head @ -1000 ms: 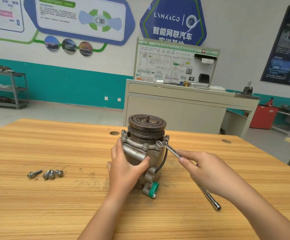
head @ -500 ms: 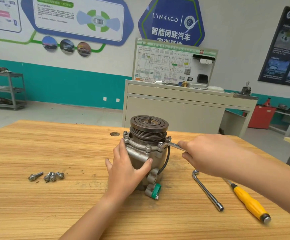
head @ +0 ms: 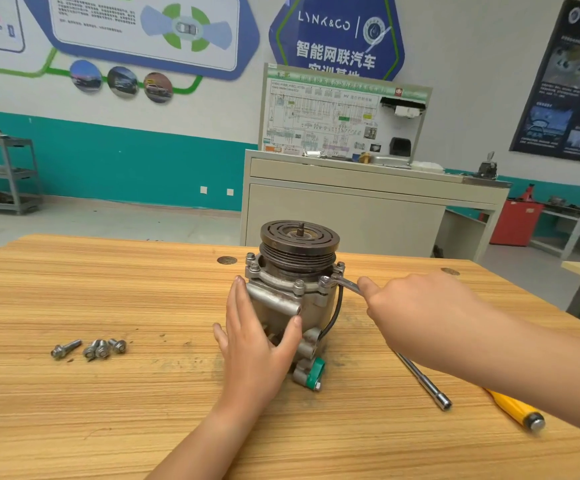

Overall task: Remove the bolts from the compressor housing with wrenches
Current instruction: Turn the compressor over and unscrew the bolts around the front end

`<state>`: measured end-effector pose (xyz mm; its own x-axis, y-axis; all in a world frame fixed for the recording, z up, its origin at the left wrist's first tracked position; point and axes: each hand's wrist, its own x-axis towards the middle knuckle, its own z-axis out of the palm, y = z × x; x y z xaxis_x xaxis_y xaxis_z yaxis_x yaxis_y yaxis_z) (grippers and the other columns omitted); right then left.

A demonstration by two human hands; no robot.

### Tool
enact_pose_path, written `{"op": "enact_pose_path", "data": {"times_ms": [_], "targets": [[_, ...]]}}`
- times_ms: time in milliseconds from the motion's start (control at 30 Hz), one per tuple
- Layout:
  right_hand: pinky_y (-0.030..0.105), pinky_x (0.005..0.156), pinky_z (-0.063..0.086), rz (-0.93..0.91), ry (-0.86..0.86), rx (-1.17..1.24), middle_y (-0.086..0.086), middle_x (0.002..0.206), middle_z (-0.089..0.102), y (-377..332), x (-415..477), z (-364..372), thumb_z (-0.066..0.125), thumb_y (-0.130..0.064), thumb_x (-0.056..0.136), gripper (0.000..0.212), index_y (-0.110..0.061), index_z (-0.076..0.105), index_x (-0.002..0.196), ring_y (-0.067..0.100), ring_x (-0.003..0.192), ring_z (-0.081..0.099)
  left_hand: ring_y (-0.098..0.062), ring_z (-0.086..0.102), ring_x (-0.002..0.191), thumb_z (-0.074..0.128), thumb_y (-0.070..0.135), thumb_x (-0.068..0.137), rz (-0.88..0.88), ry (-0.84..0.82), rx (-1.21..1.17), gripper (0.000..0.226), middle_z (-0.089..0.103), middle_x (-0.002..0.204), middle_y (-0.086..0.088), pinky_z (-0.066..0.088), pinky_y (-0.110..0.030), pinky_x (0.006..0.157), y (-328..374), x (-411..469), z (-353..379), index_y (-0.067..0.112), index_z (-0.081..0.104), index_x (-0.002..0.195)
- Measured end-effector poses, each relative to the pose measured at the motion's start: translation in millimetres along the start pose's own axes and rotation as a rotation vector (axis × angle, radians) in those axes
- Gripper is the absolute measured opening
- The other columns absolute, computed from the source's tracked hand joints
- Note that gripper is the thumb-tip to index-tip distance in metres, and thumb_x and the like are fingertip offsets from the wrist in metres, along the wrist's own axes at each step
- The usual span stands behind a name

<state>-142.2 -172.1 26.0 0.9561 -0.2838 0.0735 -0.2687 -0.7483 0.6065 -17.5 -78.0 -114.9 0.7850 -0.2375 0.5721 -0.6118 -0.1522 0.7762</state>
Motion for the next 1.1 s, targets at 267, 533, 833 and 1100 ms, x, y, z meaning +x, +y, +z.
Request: {"op": "enact_pose_path", "data": {"times_ms": [267, 533, 833, 1100], "targets": [[0.025, 0.042, 0.028, -0.131, 0.111, -0.118, -0.006, 0.056, 0.033, 43.7, 26.2, 13.1, 0.024, -0.018, 0.097, 0.049, -0.025, 0.017, 0.145, 0.011, 0.047, 0.031, -0.008, 0.016, 0.134, 0.072, 0.050, 0.070, -0.100, 0.054, 0.000, 0.110, 0.020, 0.155, 0.003, 0.015, -0.053, 0.115, 7.5, 16.4, -1.3, 0.019, 0.004, 0.151], [0.031, 0.079, 0.046, -0.119, 0.246, -0.096, 0.001, 0.102, 0.063, 48.0, 81.7, 60.1, 0.038, -0.004, 0.092, 0.036, -0.016, 0.039, 0.127, 0.024, 0.091, 0.061, -0.004, 0.018, 0.132, 0.072, 0.057, 0.060, -0.143, 0.063, -0.049, 0.115, 0.024, 0.153, 0.009, 0.016, -0.051, 0.115, 2.0, 15.2, -1.2, 0.023, 0.009, 0.151], [0.027, 0.060, 0.044, 0.081, 0.483, 0.213, 0.001, 0.087, 0.062, 25.9, 85.1, 80.7, 0.030, -0.016, 0.099, 0.024, -0.010, 0.050, 0.110, 0.019, 0.070, 0.057, -0.004, 0.014, 0.139, 0.073, 0.049, 0.066, 0.006, -0.037, -0.094, 0.099, 0.014, 0.141, 0.024, 0.019, -0.038, 0.117, -8.6, 7.1, -12.2, 0.045, 0.001, 0.135], [0.027, 0.052, 0.034, 0.078, 0.379, 0.657, -0.012, 0.063, 0.047, 20.7, -3.8, 79.2, 0.023, -0.036, 0.096, 0.049, -0.047, 0.007, 0.141, 0.010, 0.060, 0.049, -0.001, 0.017, 0.131, 0.061, 0.048, 0.071, 0.155, 0.000, -0.029, 0.068, 0.006, 0.144, 0.029, 0.027, -0.034, 0.106, -11.6, 0.3, -4.2, 0.043, 0.026, 0.129]]}}
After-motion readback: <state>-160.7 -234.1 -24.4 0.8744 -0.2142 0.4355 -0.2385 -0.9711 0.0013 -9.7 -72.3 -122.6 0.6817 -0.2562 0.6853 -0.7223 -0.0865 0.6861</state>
